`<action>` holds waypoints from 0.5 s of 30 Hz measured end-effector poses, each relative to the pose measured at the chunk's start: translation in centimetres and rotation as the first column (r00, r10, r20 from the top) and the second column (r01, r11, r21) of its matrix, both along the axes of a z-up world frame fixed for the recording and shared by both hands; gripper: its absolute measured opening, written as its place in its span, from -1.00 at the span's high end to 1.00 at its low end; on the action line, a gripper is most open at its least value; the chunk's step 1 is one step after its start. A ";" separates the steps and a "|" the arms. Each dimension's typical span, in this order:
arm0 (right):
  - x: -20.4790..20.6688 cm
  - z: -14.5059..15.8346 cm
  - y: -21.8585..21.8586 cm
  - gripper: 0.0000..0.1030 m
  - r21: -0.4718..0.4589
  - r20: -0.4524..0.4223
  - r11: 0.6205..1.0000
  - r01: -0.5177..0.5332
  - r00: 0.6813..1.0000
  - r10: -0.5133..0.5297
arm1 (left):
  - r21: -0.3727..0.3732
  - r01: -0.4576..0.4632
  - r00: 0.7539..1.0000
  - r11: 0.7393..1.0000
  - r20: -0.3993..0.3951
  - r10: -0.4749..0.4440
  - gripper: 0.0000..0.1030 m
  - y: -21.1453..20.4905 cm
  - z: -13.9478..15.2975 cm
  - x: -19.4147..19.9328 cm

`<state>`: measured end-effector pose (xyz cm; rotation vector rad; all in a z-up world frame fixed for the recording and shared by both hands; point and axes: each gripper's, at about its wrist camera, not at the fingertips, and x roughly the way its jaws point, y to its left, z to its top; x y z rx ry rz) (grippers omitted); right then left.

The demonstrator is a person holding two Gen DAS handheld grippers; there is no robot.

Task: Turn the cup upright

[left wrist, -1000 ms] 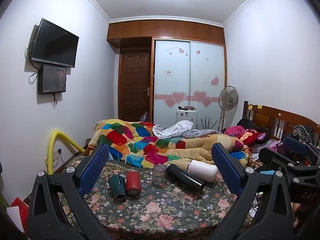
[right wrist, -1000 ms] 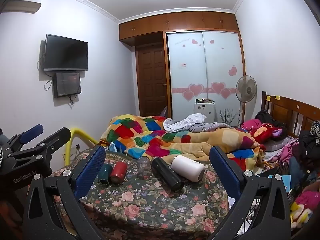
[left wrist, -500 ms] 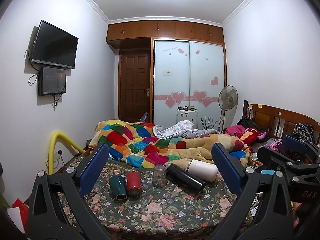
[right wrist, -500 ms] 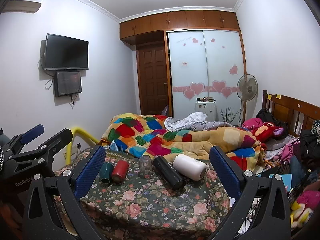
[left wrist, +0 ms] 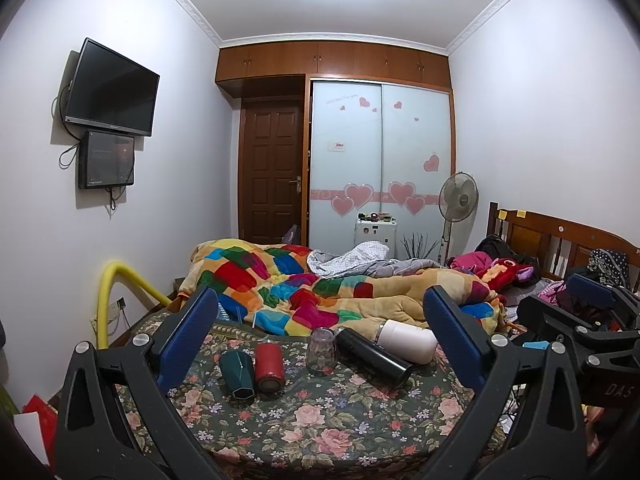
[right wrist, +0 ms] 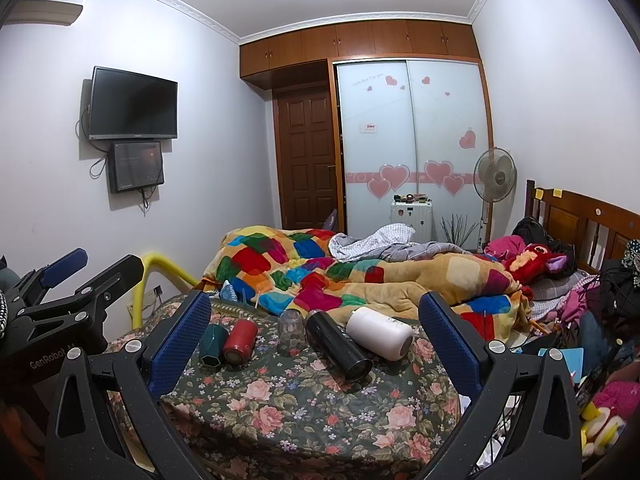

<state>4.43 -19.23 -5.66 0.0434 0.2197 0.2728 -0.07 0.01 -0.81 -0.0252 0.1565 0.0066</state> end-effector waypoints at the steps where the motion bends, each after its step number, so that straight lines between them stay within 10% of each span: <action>1: 0.1 0.1 -0.1 -1.00 0.000 -0.002 1.000 0.000 1.000 0.000 | 0.000 -0.001 1.000 1.000 0.000 0.001 -1.00 0.0 0.0 0.0; 15: 0.0 0.0 -0.1 -1.00 -0.001 -0.003 1.000 -0.002 1.000 0.002 | -0.004 -0.005 1.000 1.000 0.001 0.005 -1.00 0.1 0.0 -0.1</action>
